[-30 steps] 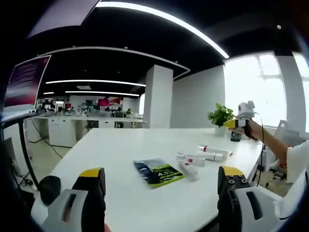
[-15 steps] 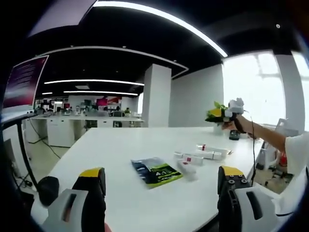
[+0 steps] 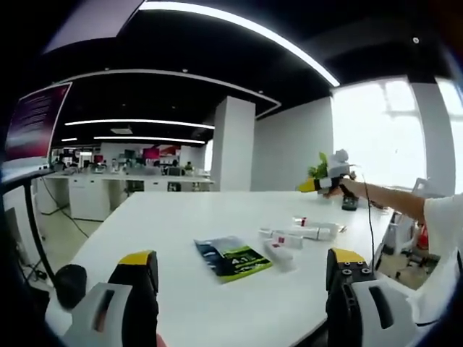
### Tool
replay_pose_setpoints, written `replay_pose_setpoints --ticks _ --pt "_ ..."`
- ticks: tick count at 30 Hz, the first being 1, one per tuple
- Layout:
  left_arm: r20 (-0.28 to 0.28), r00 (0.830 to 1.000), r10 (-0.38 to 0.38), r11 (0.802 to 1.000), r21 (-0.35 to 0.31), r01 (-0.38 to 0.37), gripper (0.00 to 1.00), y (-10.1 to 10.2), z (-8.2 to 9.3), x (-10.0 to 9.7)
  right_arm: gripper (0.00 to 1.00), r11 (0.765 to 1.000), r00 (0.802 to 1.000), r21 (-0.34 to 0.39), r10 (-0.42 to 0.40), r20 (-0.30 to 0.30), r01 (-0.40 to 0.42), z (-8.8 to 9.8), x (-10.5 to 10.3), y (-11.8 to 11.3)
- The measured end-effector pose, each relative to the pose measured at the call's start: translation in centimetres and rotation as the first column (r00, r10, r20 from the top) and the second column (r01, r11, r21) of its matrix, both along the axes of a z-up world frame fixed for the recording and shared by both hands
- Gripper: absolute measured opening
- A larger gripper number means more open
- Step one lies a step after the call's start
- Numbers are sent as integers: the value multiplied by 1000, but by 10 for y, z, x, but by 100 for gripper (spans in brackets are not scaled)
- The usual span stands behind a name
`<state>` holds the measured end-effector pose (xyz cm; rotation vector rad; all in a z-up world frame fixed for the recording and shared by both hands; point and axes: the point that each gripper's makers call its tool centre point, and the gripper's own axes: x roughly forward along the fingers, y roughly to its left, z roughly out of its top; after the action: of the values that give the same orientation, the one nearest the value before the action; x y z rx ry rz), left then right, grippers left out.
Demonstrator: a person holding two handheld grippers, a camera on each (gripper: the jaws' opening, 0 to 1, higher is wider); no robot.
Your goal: Arrange the skincare products in the storage area until every visible bottle or jar stands upright without overlapping.
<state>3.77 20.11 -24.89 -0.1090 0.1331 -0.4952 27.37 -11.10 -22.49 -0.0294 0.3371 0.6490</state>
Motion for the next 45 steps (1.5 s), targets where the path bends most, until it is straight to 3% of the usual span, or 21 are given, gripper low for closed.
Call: replay_pose_setpoints --ticks 2,4,7,13,25,29,35,45 --pt "0 1000 -3 1000 2 3 99 -1 0 -1 96 1000 995 -22 -11 -98 9 -15 1 -4" --pt "1 1000 -4 1000 3 4 99 -1 0 -1 91 999 989 -44 -15 -146 9 -23 0 -6" --pt "0 1000 -14 1000 8 14 99 -3 0 -2 83 993 966 -114 -51 -254 22 -44 3 -15" --pt "1 1000 -14 1000 4 14 99 -3 0 -2 82 973 947 -230 -91 -308 19 -66 4 -25" --pt "4 1000 -21 1000 7 21 99 -6 1 -3 78 956 926 -293 -124 -356 16 -78 -2 -33" --pt "4 1000 -23 1000 7 23 99 -6 2 -3 72 945 918 -328 -141 -371 13 -83 -7 -36" --pt "6 1000 -23 1000 3 22 99 -5 2 -3 63 932 889 -363 -169 -425 4 -92 -5 -43" --pt "8 1000 -24 1000 6 24 99 -7 3 -3 57 928 854 -373 -199 -481 7 -100 -2 -50"
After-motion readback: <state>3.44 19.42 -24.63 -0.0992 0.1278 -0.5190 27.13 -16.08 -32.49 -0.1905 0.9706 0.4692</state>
